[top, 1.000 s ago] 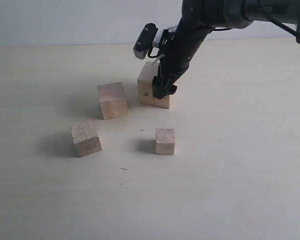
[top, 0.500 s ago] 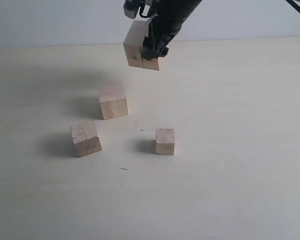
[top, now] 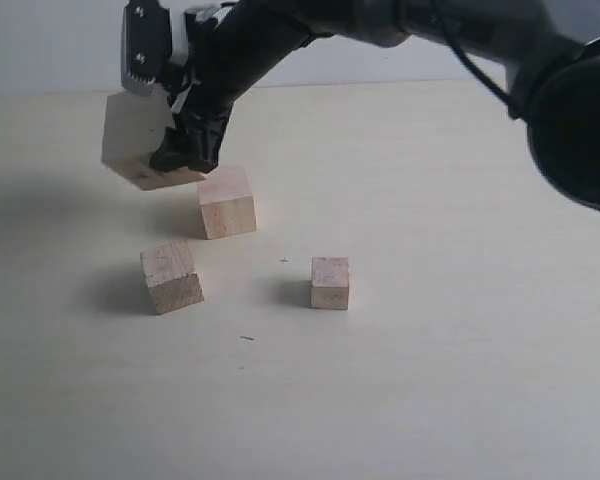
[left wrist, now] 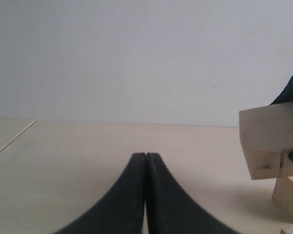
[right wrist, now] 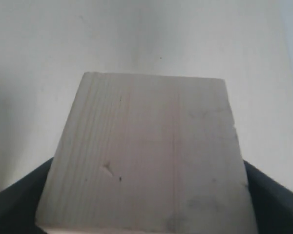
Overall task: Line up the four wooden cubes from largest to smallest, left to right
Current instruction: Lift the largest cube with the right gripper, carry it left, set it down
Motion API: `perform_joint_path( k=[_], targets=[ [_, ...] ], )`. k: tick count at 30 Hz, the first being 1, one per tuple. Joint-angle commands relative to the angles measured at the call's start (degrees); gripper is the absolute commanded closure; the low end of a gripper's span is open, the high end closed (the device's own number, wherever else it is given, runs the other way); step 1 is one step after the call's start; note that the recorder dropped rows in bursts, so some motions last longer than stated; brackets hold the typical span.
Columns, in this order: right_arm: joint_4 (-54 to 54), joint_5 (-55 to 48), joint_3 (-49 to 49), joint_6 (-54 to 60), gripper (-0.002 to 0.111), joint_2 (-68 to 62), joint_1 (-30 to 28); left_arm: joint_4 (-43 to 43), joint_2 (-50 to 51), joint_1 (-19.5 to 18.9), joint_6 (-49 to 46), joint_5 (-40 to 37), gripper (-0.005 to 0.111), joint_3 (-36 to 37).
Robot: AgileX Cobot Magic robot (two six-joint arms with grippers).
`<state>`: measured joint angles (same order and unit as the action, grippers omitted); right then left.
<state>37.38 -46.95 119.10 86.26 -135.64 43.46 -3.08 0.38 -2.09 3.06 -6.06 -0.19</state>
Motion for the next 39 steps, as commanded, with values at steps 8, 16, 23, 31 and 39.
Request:
perform_joint_path(
  k=[8, 16, 23, 31, 39],
  targets=[
    [5.1, 1.2, 6.6, -1.5, 0.108, -6.7, 2.6, 0.6, -0.4, -0.1, -0.2, 0.2, 0.104, 0.2],
    [-1.2, -1.1, 6.6, -10.3, 0.108, -8.3, 2.4, 0.6, -0.4, -0.1, -0.2, 0.2, 0.104, 0.2],
    [-1.4, -8.8, 6.3, -13.7, 0.108, -8.3, -1.2, 0.6, -0.4, -0.1, -0.2, 0.2, 0.104, 0.2],
    [-0.5, -13.1, 6.3, -15.4, 0.108, -8.3, -3.4, 0.6, -0.4, -0.1, -0.2, 0.2, 0.104, 0.2],
    [-0.5, -10.0, 6.3, -17.4, 0.108, -8.4, -3.4, 0.6, -0.4, -0.1, -0.2, 0.2, 0.104, 0.2]
  ],
)
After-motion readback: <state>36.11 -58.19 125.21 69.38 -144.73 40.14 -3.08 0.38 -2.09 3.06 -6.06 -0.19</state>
